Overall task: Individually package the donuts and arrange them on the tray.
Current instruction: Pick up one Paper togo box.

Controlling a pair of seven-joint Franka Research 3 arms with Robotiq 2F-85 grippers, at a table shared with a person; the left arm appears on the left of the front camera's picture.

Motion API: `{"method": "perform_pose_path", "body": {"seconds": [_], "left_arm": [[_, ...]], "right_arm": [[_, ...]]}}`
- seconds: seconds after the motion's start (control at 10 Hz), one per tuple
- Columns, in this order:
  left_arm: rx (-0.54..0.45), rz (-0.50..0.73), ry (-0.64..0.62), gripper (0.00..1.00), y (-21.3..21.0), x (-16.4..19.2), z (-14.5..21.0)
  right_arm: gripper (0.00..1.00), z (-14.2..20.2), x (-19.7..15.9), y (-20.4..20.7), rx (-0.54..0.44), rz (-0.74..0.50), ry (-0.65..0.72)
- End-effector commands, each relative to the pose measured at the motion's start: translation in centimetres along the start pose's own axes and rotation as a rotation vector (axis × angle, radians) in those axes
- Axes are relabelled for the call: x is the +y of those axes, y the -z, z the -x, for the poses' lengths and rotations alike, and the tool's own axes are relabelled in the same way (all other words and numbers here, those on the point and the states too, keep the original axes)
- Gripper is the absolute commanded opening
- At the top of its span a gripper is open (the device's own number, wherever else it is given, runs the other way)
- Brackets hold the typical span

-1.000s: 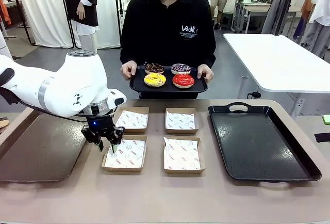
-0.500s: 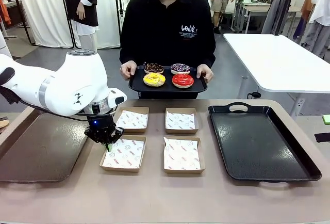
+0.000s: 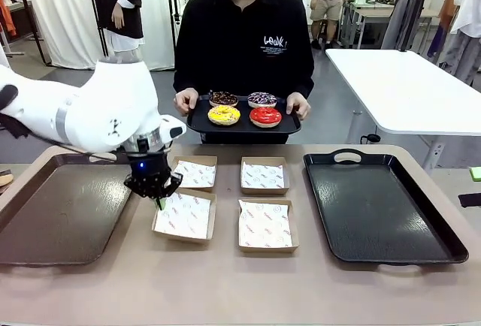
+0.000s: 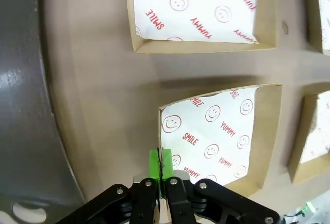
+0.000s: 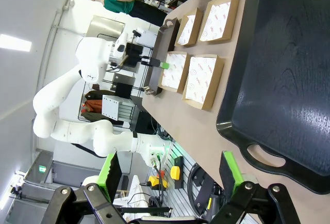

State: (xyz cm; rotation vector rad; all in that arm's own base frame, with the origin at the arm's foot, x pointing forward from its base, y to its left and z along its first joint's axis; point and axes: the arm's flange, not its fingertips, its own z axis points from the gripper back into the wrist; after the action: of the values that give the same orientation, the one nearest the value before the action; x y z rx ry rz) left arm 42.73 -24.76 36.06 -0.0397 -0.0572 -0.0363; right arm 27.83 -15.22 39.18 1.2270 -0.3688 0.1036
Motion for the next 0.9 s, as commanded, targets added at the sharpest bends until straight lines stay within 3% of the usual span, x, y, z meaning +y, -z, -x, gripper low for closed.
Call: {"method": "perform_pose_path", "body": {"seconds": [0.0, 0.4, 0.8], "left_arm": [[0.014, -0.029, -0.003, 0.00, -5.4, -2.2, -0.6], [-0.016, -0.050, 0.021, 0.00, -12.5, -4.3, -4.0], [0.015, -0.085, 0.001, 0.00, -13.4, -3.7, -9.6]], "right_arm": [[1.00, -0.1, -0.2, 0.1, -0.015, -0.021, -0.016], [1.00, -0.1, -0.2, 0.1, -0.015, -0.021, -0.016], [1.00, -0.1, -0.2, 0.1, -0.015, -0.021, -0.016]]}}
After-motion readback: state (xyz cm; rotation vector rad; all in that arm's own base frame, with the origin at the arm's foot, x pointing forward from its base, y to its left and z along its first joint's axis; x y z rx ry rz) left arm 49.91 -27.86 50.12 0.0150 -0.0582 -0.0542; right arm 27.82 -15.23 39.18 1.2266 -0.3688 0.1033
